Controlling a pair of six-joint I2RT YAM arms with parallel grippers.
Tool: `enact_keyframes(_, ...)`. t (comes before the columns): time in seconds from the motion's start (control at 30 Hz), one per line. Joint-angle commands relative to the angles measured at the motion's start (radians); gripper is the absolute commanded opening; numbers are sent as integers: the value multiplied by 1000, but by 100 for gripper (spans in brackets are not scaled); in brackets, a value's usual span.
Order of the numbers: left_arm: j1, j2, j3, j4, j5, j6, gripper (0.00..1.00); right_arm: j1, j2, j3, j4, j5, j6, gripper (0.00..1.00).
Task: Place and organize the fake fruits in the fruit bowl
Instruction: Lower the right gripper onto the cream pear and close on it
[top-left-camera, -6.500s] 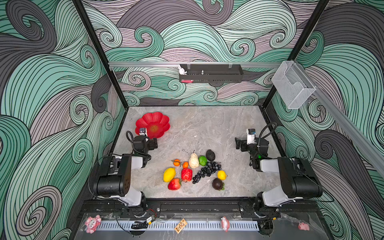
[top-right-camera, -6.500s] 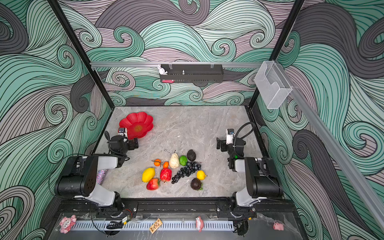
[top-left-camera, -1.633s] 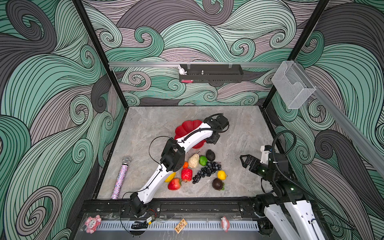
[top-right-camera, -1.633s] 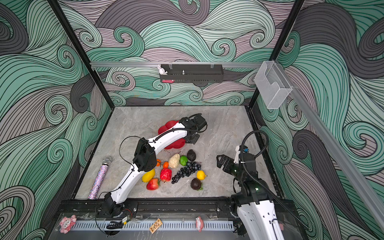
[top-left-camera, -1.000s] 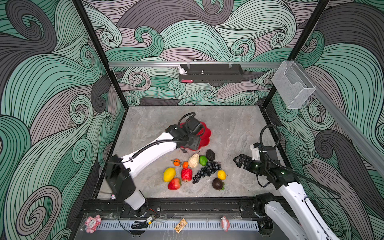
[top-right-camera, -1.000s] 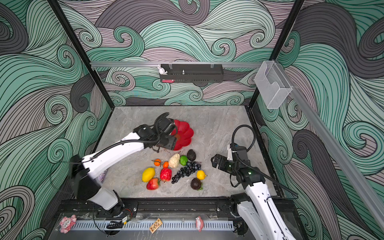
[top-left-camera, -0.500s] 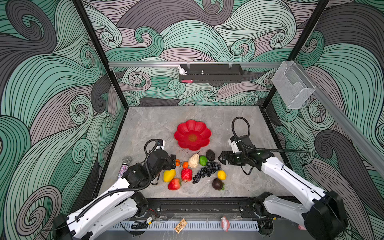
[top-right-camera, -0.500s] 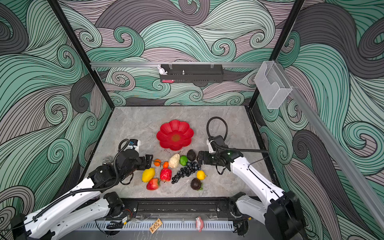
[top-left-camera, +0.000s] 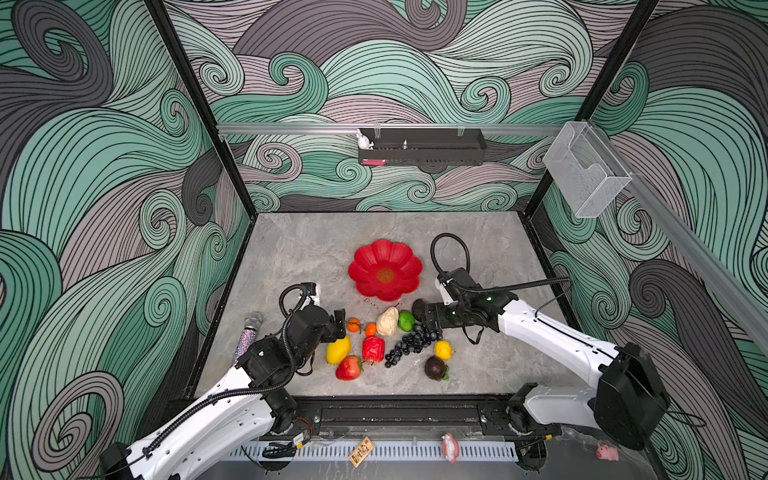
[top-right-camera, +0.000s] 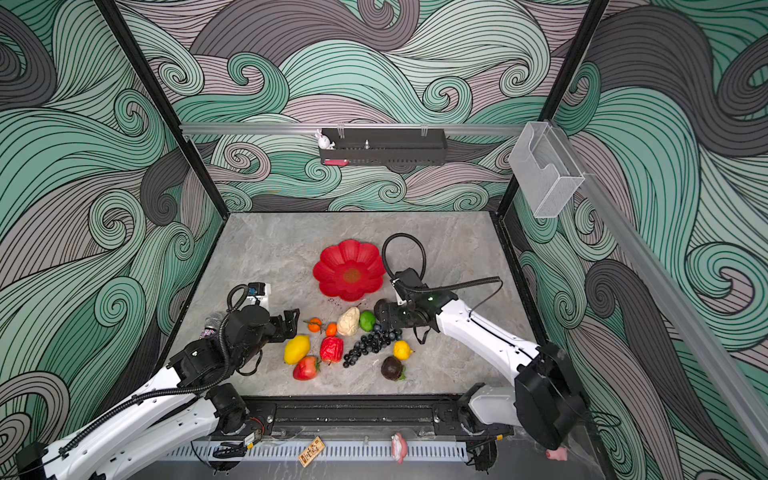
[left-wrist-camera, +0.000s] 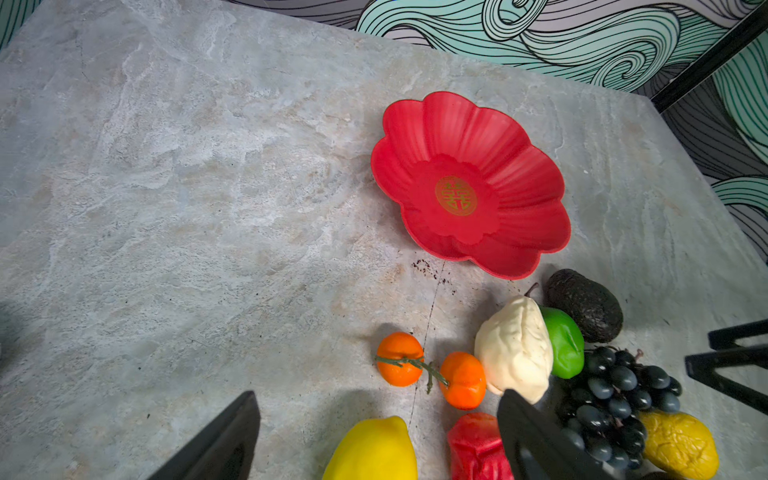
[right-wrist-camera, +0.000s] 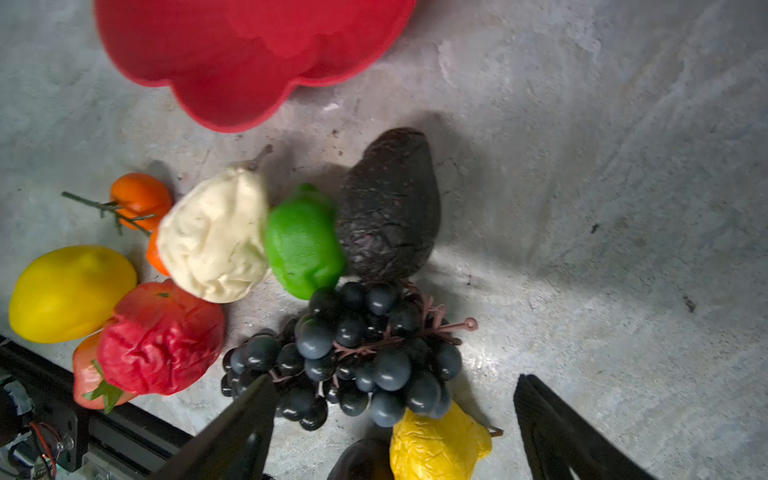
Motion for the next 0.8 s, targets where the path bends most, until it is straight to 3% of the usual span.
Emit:
enact_keyframes(0.0,8,-2,8,-18,-50,-17,92,74,-26,58,-35,56,66,90)
enact_keyframes(0.27,11,-24,15,-74,-131,-18,92,289,79,139,-15,223,297,91)
enact_keyframes(0.43,10,-84,-8,-106,-167,-26,92,332,140,163,29,257,386,91)
enact_keyframes(0.77,11,-201,-50,-141,-213,-42,97,355,315,240,88,219,472,87)
